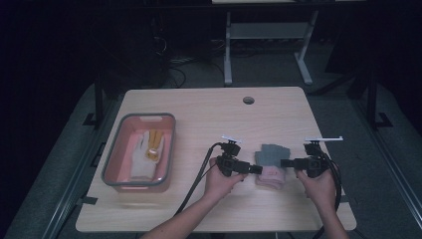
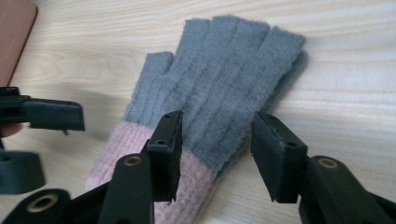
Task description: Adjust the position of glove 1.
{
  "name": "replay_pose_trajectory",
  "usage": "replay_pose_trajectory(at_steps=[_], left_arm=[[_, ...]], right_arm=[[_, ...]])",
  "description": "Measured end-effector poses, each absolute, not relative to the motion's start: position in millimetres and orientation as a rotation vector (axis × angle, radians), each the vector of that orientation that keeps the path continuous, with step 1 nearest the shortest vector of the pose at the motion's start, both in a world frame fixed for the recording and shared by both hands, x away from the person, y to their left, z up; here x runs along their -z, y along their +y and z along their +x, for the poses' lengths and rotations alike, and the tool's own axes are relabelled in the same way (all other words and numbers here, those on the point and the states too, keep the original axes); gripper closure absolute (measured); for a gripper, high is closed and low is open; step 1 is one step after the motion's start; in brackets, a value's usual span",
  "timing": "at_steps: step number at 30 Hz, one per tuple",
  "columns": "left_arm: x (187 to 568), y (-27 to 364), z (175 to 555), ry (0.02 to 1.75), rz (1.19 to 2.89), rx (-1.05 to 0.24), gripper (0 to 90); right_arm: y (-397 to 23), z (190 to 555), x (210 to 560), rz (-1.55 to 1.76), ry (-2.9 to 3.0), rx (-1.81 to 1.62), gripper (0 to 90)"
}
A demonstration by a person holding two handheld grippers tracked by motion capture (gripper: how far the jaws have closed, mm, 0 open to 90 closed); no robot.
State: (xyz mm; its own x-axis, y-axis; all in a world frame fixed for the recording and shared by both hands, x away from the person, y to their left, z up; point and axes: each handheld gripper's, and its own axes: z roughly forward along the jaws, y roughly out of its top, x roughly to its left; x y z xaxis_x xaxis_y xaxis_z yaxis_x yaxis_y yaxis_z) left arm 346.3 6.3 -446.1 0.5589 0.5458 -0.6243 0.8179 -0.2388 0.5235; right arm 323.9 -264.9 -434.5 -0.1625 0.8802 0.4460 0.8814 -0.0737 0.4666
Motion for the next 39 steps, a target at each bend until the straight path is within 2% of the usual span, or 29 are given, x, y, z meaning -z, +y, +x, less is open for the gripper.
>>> replay_pose_trajectory(at_steps=[18, 27, 35, 39], left_arm=[[469.0, -20.0, 351.3, 1.144, 1.962, 0.444, 36.0], [469.2, -22.6, 350.6, 1.157, 1.971, 0.426, 43.5], [470.8, -23.3, 351.0, 1.153, 1.971, 0.427, 47.6], [471.6, -22.5, 350.7, 1.161, 1.957, 0.436, 54.1]], right_arm=[[-273.8, 325.9, 461.7, -2.022, -2.015, 1.116, 50.9], [-274.2, 321.0, 467.6, -2.012, -1.950, 1.185, 55.3], [-273.0, 318.7, 473.6, -2.003, -1.897, 1.242, 63.3], [-268.9, 318.4, 476.3, -2.002, -1.884, 1.266, 68.3]])
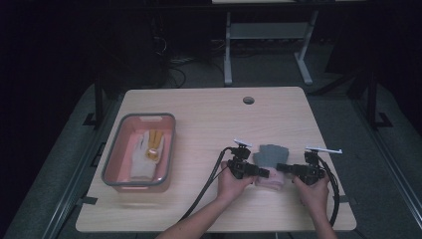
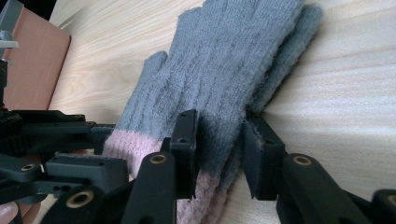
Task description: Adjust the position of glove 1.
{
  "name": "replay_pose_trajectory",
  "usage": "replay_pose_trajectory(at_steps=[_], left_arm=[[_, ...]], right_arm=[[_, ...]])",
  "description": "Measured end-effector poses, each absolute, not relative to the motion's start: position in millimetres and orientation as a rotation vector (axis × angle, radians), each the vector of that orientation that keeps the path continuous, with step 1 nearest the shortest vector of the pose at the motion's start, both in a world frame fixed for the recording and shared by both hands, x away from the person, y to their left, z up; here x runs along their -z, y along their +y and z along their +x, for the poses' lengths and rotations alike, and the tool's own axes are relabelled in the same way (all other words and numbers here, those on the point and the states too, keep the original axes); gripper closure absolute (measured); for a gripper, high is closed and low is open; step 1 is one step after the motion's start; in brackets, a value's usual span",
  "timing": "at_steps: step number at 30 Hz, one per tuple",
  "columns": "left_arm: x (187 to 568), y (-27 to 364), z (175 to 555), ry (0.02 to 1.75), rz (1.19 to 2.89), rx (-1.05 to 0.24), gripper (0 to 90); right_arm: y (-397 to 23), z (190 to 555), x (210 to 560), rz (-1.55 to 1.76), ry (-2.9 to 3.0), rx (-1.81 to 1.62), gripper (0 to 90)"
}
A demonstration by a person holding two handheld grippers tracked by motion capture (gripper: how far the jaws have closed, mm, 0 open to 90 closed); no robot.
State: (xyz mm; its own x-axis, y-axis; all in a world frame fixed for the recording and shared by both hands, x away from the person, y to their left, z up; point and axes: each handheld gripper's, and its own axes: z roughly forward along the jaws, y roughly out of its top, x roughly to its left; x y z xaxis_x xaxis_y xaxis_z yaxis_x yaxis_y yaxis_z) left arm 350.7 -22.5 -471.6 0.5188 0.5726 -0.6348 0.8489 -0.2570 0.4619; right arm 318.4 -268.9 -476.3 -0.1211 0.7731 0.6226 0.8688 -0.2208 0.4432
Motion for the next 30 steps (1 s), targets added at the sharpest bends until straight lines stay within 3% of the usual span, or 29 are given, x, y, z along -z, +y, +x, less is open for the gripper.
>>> replay_pose_trajectory(at_steps=[3, 9, 30], left_arm=[[472.1, -21.2, 352.7, 1.162, 1.930, 0.460, 62.7], [474.0, -17.5, 353.9, 1.159, 1.905, 0.478, 66.0], [455.9, 9.7, 345.4, 1.115, 1.903, 0.479, 67.3]], right_arm=[[-270.7, 318.5, 478.3, -1.990, -1.845, 1.283, 72.9], [-272.9, 317.5, 478.8, -1.967, -1.807, 1.316, 76.9], [-254.3, 308.1, 460.7, -1.866, -1.861, 1.376, 77.8]])
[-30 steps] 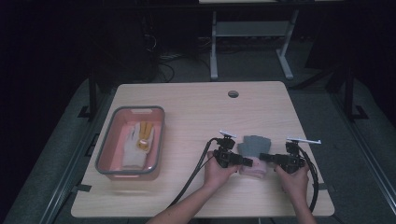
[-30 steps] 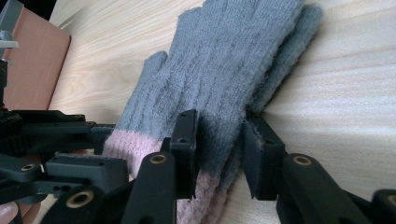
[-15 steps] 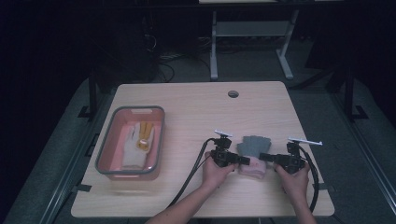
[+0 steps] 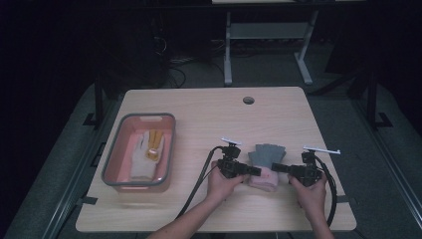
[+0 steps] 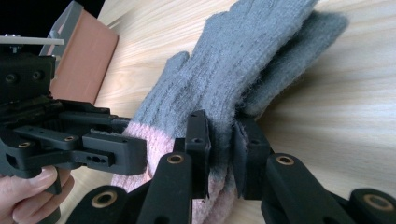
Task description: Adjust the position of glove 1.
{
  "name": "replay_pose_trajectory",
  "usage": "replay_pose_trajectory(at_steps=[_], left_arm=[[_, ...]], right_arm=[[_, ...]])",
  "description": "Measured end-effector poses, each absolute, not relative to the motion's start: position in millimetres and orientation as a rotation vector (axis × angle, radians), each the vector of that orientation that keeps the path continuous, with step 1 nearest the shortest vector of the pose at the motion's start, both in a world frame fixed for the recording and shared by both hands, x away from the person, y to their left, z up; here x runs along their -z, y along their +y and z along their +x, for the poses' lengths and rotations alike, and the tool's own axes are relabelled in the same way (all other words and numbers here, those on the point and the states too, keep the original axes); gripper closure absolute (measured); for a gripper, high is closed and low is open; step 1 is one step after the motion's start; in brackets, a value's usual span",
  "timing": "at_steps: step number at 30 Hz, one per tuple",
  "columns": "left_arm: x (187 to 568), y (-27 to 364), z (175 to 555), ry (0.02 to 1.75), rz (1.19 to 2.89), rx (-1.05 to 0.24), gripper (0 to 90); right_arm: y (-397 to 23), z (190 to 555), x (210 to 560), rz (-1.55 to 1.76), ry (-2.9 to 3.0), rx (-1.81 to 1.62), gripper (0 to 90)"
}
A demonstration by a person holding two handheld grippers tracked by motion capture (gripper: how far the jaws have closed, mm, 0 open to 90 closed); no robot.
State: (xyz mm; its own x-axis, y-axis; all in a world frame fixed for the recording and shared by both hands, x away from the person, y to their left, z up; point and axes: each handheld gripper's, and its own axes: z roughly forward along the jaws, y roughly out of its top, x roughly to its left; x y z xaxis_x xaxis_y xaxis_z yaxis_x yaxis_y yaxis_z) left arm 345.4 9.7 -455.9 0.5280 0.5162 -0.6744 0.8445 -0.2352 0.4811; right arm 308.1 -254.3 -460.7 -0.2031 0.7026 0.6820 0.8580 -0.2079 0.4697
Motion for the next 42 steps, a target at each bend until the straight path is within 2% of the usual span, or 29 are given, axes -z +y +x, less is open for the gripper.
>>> replay_pose_trajectory(at_steps=[42], left_arm=[[406.9, 86.9, 342.1, 1.046, 1.843, 0.451, 67.2]], right_arm=[[-194.4, 326.5, 404.5, -1.620, -1.971, 1.395, 77.7]])
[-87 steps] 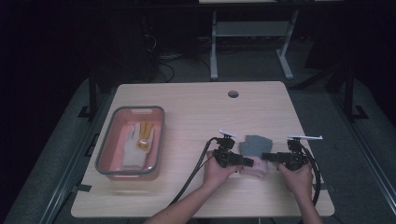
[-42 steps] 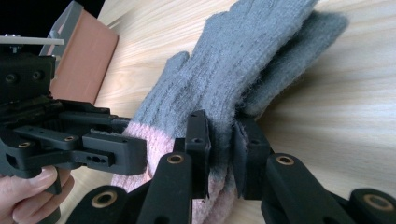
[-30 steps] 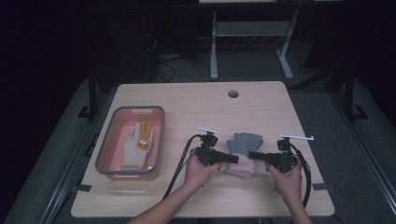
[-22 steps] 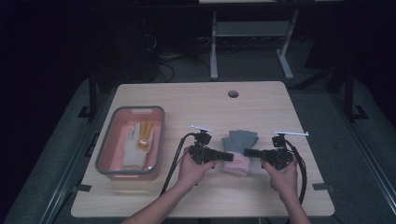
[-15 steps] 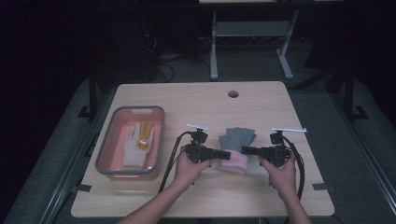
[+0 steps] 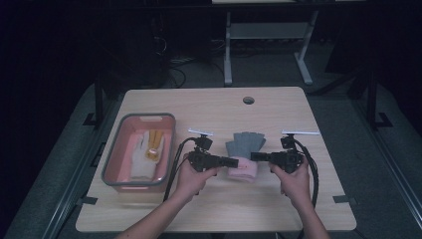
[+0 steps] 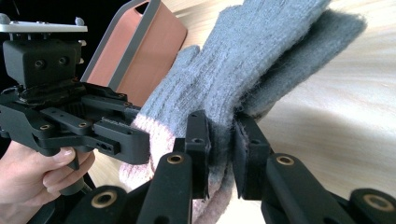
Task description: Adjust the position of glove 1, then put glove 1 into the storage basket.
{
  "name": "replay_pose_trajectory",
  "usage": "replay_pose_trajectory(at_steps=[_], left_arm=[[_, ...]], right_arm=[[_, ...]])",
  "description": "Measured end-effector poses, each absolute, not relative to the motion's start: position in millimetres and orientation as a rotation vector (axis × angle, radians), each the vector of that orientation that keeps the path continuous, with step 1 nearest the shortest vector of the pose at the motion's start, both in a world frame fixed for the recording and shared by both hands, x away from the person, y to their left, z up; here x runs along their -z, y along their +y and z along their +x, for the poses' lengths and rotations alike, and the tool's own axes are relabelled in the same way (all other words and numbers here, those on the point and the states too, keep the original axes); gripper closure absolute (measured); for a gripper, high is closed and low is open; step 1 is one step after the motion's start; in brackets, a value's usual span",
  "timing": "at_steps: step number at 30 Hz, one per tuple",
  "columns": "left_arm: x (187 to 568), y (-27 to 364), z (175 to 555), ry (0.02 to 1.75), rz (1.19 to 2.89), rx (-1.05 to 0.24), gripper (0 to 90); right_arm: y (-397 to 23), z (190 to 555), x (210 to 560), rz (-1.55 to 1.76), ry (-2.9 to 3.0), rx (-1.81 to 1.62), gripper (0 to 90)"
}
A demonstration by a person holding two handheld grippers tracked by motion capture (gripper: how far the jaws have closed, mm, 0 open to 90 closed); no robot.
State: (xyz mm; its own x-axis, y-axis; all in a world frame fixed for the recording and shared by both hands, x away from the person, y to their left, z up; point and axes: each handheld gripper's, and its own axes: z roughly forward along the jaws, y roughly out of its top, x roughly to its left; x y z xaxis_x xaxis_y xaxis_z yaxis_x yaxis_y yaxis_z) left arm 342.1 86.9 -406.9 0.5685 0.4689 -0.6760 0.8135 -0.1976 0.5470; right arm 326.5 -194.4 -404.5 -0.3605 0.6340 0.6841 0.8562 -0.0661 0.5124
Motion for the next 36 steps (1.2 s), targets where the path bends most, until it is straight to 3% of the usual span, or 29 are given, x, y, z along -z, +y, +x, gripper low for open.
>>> replay_pose_trajectory(at_steps=[36], left_arm=[[385.0, 124.6, 342.4, 1.042, 1.825, 0.401, 67.2]], right_arm=[[-157.9, 342.3, 382.9, -1.536, -2.014, 1.386, 77.7]])
